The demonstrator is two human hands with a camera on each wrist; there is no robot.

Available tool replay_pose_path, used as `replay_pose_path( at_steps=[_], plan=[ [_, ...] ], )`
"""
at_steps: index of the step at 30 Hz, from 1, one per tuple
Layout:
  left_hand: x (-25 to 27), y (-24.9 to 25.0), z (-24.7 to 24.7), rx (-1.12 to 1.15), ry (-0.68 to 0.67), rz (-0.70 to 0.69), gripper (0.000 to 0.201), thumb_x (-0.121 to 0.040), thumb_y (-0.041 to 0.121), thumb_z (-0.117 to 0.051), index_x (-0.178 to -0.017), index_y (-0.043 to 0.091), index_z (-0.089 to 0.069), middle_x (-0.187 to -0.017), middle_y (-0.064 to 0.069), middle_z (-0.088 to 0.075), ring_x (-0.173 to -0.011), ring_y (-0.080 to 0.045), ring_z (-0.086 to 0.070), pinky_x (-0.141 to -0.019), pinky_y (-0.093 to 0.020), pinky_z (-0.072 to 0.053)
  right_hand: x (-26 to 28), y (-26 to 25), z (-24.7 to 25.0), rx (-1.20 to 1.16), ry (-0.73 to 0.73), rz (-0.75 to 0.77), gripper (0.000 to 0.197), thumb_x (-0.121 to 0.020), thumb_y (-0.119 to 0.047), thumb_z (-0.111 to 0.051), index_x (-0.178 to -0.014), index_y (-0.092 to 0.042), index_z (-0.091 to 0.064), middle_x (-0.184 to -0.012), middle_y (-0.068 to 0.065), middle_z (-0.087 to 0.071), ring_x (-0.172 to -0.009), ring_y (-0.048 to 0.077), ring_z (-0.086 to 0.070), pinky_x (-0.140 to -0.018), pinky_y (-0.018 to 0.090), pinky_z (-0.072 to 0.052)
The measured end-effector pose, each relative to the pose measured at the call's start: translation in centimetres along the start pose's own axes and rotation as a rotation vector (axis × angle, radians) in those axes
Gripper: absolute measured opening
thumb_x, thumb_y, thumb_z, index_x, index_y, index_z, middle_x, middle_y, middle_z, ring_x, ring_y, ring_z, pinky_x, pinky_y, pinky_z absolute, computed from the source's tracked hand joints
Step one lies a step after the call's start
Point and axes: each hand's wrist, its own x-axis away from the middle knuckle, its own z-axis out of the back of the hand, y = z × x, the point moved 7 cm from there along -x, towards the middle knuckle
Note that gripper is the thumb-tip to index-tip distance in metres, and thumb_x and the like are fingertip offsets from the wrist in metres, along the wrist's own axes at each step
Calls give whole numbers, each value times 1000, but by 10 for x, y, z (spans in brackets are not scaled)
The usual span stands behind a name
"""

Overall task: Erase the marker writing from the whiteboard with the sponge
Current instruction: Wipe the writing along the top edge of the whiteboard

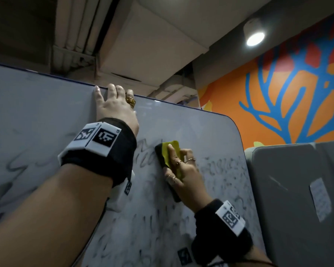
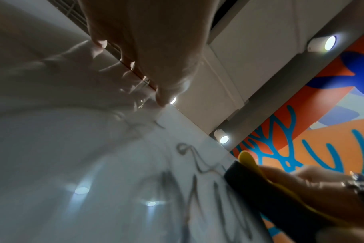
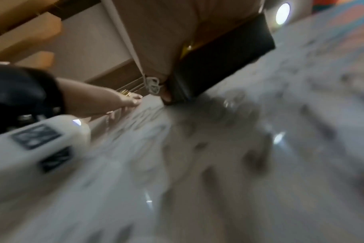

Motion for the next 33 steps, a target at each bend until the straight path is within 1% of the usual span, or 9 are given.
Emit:
replay_pose_path(
  at_steps=[2,6,8,12,16,19,25,29,33],
  plan=[
    [-1,-3,1,6,12,-5,57,-102,32,-23,-151,12,-2,-156,-13,-8,-145,-29,-1,-115,-52,-1,-12,17,8,18,10,-19,70,-78,-48,-40,-145,-28,-30,-132,12,-32,-119,28,-38,-102,34,-37],
    [3,-3,2,8,-16,-20,57,-101,29,-28,-150,12,-5,-155,-14,-10,-144,-30,-3,-115,-51,-2,-34,89,33,-17,121,-357,54,-93,-29,-53,-142,-16,-37,-126,17,-37,-122,31,-41,-102,28,-31],
    [3,-2,2,22,-19,-16,59,-98,22,-30,-150,11,-5,-155,-15,-9,-144,-31,-2,-115,-51,0,-38,101,36,-60,136,-424,53,-93,-26,-53,-142,-14,-39,-125,16,-37,-124,31,-39,-103,26,-29],
    [3,-4,4,76,14,-21,60,-94,16,-29,-151,13,-9,-154,-14,-13,-144,-29,-3,-116,-49,1,-34,32,20,-163,161,-201,64,-84,-43,-52,-141,-18,-39,-112,6,-32,-117,25,-40,-95,18,-29],
    [1,-10,0,42,60,-58,60,-95,19,-28,-151,19,-8,-154,-9,-16,-144,-26,-9,-117,-45,-5,-12,-57,-12,-74,75,154,67,-78,-51,-39,-142,-32,-37,-131,10,-35,-116,29,-41,-97,33,-41],
    [3,-13,1,58,51,-69,58,-96,20,-28,-151,20,-9,-155,-8,-15,-144,-25,-9,-117,-43,-5,-21,-40,-2,32,62,154,65,-80,-50,-40,-142,-33,-35,-134,12,-36,-117,33,-41,-98,41,-41],
    [2,-10,2,23,-27,-55,60,-97,20,-29,-152,18,-4,-155,-11,-11,-145,-27,-4,-118,-45,-2,-26,29,20,-78,211,-228,66,-79,-46,-45,-141,-25,-40,-120,8,-36,-116,27,-43,-96,28,-37],
    [0,-7,-2,-11,-49,-33,58,-100,20,-24,-151,16,2,-157,-13,-3,-145,-30,1,-117,-47,2,-12,-34,-9,-23,123,-55,73,-76,-58,-31,-145,-33,-30,-134,10,-33,-119,29,-43,-93,32,-45],
    [2,-9,-4,-11,-21,-46,55,-101,20,-21,-151,16,1,-157,-12,-3,-145,-28,0,-117,-46,0,9,-62,-17,189,167,111,66,-79,-51,-33,-140,-27,-42,-125,16,-52,-103,34,-58,-73,34,-54]
  ],
)
